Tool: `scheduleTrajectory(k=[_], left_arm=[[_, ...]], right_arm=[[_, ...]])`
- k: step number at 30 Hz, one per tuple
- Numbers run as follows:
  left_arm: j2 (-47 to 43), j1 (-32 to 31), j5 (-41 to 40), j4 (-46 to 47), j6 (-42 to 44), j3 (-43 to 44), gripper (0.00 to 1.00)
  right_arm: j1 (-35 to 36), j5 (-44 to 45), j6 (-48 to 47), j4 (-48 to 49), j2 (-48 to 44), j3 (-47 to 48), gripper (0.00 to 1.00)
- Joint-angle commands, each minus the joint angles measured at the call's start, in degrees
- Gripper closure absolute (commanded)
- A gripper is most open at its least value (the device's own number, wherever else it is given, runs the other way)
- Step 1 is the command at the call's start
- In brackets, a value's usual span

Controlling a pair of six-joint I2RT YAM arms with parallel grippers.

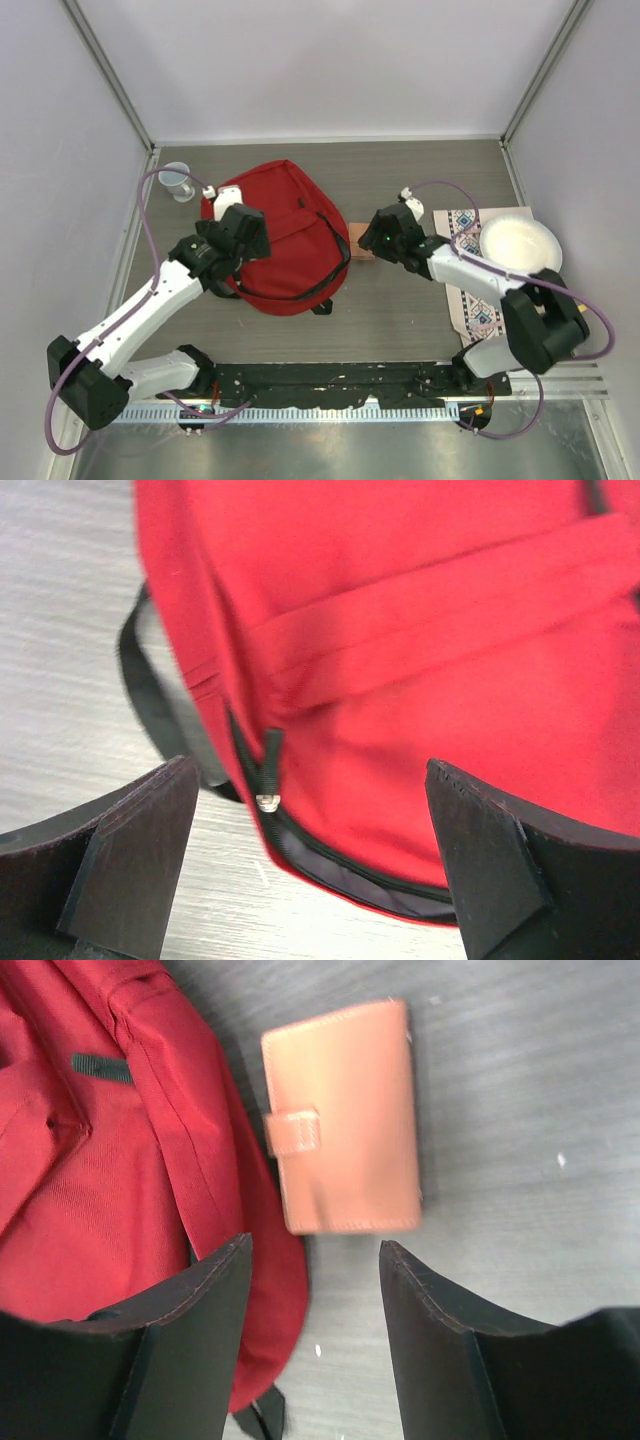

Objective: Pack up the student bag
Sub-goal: Adjust the personal item at the center of the board.

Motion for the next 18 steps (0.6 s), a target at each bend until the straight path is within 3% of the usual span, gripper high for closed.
scheduleTrajectory(k=[1,8,13,18], left_arm=[[-2.3,4.9,-2.4,-4.3,-5.1,-2.1,0.01],[-5.6,10.0,0.3,-3.9,-6.1,-6.3,0.0],[-6.3,14.1,4.4,-2.5,-6.2,-9.0,0.0],[-6.2,17.0,9.3,1.5,-5.7,-11.4,0.01]], right_arm=[[-0.1,-0.8,-10.2,1.4,7.2,9.4,0.39],[0.1,3.1,-18.4,-3.8,19.2,17.5,0.3],[0.4,3.1,-22.5,-3.9,23.0,19.8,0.28],[0.4,8.5,-23.1,-7.7,24.9,20.1,0.27]])
